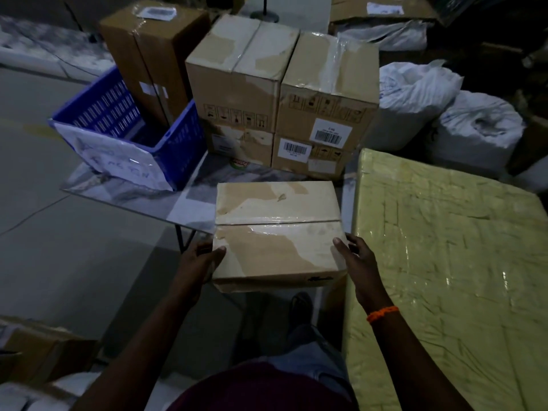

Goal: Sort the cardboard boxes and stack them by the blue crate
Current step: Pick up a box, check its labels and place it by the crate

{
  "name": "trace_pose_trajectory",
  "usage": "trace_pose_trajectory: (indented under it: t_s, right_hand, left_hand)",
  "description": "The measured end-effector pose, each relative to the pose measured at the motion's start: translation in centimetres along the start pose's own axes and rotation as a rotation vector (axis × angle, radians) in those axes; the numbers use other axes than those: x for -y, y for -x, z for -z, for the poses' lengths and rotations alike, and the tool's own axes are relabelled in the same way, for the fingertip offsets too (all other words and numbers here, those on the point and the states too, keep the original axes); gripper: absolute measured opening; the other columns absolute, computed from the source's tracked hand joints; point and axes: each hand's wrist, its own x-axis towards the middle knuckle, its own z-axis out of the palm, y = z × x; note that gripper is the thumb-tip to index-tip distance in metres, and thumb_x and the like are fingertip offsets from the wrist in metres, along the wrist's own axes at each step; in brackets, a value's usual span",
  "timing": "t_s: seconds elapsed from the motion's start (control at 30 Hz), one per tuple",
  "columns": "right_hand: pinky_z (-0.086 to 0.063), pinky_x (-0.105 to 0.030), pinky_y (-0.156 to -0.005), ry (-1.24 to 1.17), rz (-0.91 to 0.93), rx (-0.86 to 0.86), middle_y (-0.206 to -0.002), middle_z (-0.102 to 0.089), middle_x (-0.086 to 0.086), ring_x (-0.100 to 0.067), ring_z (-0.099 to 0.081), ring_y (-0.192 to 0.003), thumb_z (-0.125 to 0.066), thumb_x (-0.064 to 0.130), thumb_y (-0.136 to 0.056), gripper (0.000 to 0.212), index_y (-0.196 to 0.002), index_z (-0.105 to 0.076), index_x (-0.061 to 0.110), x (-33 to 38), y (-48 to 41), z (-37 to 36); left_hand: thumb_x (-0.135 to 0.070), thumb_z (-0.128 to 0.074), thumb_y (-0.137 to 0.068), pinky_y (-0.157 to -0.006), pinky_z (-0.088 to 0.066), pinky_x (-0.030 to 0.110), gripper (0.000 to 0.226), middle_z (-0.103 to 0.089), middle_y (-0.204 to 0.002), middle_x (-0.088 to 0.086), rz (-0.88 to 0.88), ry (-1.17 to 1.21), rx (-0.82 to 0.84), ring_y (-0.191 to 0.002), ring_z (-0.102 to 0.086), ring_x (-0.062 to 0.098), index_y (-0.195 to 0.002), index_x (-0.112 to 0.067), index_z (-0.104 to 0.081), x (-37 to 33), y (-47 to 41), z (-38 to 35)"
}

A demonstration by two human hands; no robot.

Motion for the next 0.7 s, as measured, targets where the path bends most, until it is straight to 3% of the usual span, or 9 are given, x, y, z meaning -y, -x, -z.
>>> trace_pose_trajectory:
  t_s: [0.1, 0.2, 0.23, 0.37, 0.5, 0.6, 0.7]
  right_hand:
    - [-0.054, -0.029, -0.083, 0.058, -0.025, -0.077, -0.119, -0.069, -0.003, -0.015, -0.067, -0.105, -0.077, 0.032, -0.093, 0.036, -0.125, -0.065, 0.018, -0.1, -1.3, -0.2]
    - [-0.051, -0.035, -0.094, 0.171, -0.011, -0.141, -0.124, -0.062, -0.003, -0.02, -0.06, -0.111, -0.077, 0.034, -0.092, 0.051, -0.136, -0.06, 0.012, 1.2, -3.5, -0.9]
    - [-0.051, -0.036, -0.094, 0.188, -0.006, -0.142, -0.123, -0.061, -0.003, -0.02, -0.059, -0.111, -0.077, 0.033, -0.093, 0.052, -0.136, -0.06, 0.01, 1.8, -4.4, -1.2]
    - [-0.057, -0.044, -0.093, 0.196, -0.022, -0.026, -0.112, -0.072, -0.003, -0.025, -0.069, -0.104, -0.078, 0.035, -0.09, 0.037, -0.117, -0.069, 0.011, 4.7, -8.1, -3.2]
    - [-0.058, -0.049, -0.097, 0.128, -0.085, 0.085, -0.112, -0.076, -0.005, -0.025, -0.072, -0.104, -0.079, 0.033, -0.09, 0.035, -0.119, -0.073, 0.016, 5.5, -10.2, -4.7]
    - [-0.056, -0.048, -0.1, 0.098, -0.027, 0.095, -0.114, -0.076, 0.005, -0.018, -0.071, -0.107, -0.079, 0.051, -0.083, 0.05, -0.123, -0.072, 0.022, 6.3, -9.8, -4.8]
    - [-0.054, -0.044, -0.102, 0.036, 0.051, 0.064, -0.122, -0.073, 0.006, -0.014, -0.068, -0.113, -0.076, 0.051, -0.088, 0.052, -0.131, -0.066, 0.024, 7.8, -8.7, -4.4]
  left_hand:
    - [-0.024, -0.077, -0.089, -0.081, -0.058, 0.043, 0.026, -0.072, -0.114, 0.011, -0.049, -0.068, -0.084, -0.102, -0.068, 0.028, -0.112, -0.014, -0.07, -0.2, -0.8, 0.1]
    - [-0.038, -0.081, -0.079, -0.097, -0.054, 0.05, 0.072, -0.06, -0.138, 0.006, -0.114, -0.181, -0.088, -0.119, -0.061, 0.026, -0.142, -0.017, -0.053, -1.4, -2.0, 0.1]
    - [-0.036, -0.08, -0.081, -0.099, -0.053, 0.05, 0.077, -0.056, -0.141, 0.004, -0.135, -0.21, -0.052, -0.123, -0.059, 0.024, -0.148, -0.019, -0.047, -2.0, -2.7, 0.0]
    - [-0.019, -0.067, -0.097, -0.075, -0.052, 0.027, 0.045, -0.062, -0.125, -0.004, -0.205, -0.287, 0.054, -0.104, -0.063, 0.01, -0.14, -0.02, -0.054, -5.3, -4.8, -1.8]
    - [-0.024, -0.064, -0.098, -0.072, -0.054, 0.029, 0.027, -0.07, -0.113, 0.0, -0.148, -0.207, 0.034, -0.104, -0.068, 0.02, -0.126, -0.022, -0.064, -6.8, -6.0, -2.8]
    - [-0.027, -0.068, -0.096, -0.073, -0.057, 0.036, 0.027, -0.071, -0.115, 0.005, -0.137, -0.133, -0.015, -0.102, -0.069, 0.025, -0.122, -0.023, -0.066, -7.0, -6.4, -2.5]
    - [-0.035, -0.061, -0.1, -0.065, -0.052, 0.035, 0.021, -0.067, -0.115, 0.005, -0.166, -0.044, -0.054, -0.095, -0.066, 0.023, -0.119, -0.026, -0.063, -8.0, -5.7, -2.2]
